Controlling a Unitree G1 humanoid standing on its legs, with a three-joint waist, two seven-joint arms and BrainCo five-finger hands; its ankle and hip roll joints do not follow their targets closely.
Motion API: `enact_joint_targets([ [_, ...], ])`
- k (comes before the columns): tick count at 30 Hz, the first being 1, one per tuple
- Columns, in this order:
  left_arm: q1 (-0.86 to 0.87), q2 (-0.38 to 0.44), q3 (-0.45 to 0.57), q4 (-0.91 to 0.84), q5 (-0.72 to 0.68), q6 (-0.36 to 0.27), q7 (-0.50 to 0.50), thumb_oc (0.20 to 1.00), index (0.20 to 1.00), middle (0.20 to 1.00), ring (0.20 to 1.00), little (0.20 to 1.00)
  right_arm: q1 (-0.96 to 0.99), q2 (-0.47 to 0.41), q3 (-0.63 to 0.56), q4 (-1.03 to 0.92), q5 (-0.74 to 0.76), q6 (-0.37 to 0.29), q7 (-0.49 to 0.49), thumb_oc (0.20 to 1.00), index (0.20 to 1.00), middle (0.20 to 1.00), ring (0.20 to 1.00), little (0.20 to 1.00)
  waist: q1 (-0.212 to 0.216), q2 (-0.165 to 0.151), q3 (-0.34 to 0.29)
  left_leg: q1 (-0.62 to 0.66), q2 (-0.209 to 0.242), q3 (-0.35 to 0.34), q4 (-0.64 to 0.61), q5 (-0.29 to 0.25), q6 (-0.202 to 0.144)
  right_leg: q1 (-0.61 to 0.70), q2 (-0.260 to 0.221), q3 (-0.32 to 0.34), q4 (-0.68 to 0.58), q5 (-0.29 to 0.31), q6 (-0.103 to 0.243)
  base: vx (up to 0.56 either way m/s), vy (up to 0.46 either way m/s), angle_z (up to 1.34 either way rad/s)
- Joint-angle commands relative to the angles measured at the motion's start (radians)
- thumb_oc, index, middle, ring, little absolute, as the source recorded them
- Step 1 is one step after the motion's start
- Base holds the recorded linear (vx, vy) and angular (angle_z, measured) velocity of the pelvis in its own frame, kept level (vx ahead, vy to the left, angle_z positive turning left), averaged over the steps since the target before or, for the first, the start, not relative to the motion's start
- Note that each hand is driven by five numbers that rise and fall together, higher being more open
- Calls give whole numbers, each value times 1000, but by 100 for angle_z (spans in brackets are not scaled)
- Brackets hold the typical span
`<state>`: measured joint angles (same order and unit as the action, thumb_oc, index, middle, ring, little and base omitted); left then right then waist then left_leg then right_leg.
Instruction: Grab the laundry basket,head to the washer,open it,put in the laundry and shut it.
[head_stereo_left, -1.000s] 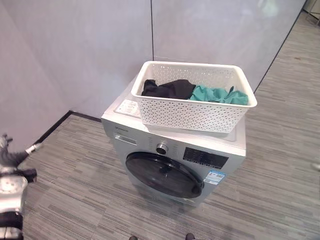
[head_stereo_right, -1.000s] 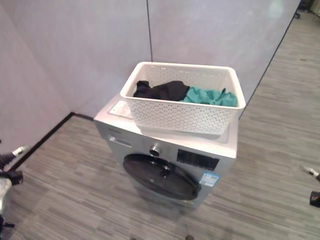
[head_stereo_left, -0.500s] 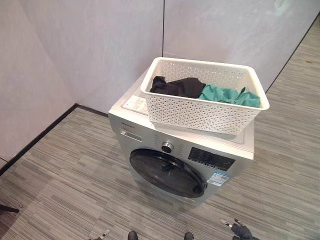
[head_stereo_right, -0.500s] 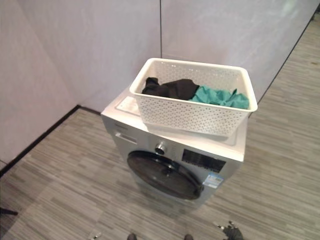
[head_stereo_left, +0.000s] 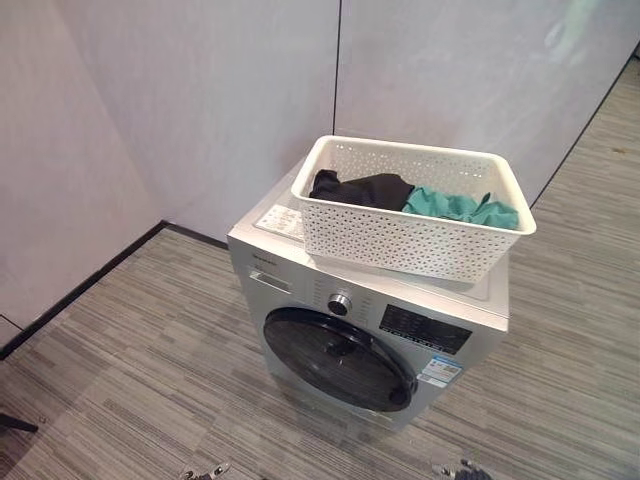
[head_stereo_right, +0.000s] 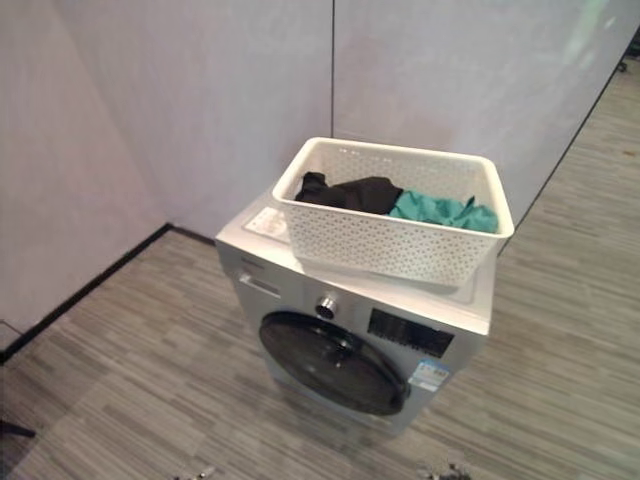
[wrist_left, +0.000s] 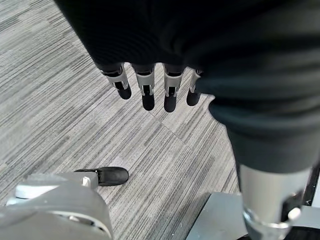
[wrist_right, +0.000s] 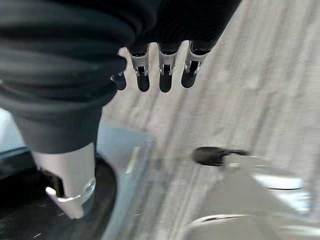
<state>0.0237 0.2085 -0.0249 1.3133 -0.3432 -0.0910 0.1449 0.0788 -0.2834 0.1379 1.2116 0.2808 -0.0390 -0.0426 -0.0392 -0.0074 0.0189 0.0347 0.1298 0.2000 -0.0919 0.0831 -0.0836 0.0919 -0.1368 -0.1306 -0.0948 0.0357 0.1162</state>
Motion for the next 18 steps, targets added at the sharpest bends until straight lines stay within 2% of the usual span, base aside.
enact_joint_targets([
  [1, -59, 33, -9, 41, 21, -29, -1, 1000, 1000, 1000, 1000, 1000, -42, 15, -46, 64, 32, -14, -12, 526, 526, 526, 526, 526, 15, -31, 25, 35, 19, 11, 69, -99, 0, -52, -59, -60, 45, -10, 37, 0, 0, 0],
  [2, -59, 33, -9, 41, 21, -29, -1, 1000, 1000, 1000, 1000, 1000, -42, 15, -46, 64, 32, -14, -12, 570, 570, 570, 570, 570, 15, -31, 25, 35, 19, 11, 69, -99, 0, -52, -59, -60, 45, -10, 37, 0, 0, 0],
  [3, -59, 31, -8, 43, 20, -29, -3, 1000, 1000, 1000, 1000, 1000, -42, 14, -56, 89, 37, -13, -12, 1000, 1000, 1000, 1000, 1000, 15, -29, 25, 37, 19, 12, 68, -100, 0, -50, -59, -59, 45, -10, 37, 0, 0, 0],
  [11, -54, 12, -3, 39, -19, -39, -28, 1000, 1000, 1000, 1000, 1000, -28, 5, -161, 242, 102, 2, -8, 1000, 1000, 1000, 1000, 1000, 8, -15, 18, 46, 15, 8, 61, -101, -1, -38, -63, -70, 41, -12, 39, 1, 1, 0],
  [18, -55, 2, -4, 31, -40, -43, -41, 1000, 1000, 1000, 1000, 1000, -25, 1, -182, 280, 111, 19, 11, 1000, 1000, 1000, 1000, 1000, 9, -8, 14, 48, 14, 5, 56, -99, -2, -32, -66, -78, 36, -11, 40, 0, 0, 0],
])
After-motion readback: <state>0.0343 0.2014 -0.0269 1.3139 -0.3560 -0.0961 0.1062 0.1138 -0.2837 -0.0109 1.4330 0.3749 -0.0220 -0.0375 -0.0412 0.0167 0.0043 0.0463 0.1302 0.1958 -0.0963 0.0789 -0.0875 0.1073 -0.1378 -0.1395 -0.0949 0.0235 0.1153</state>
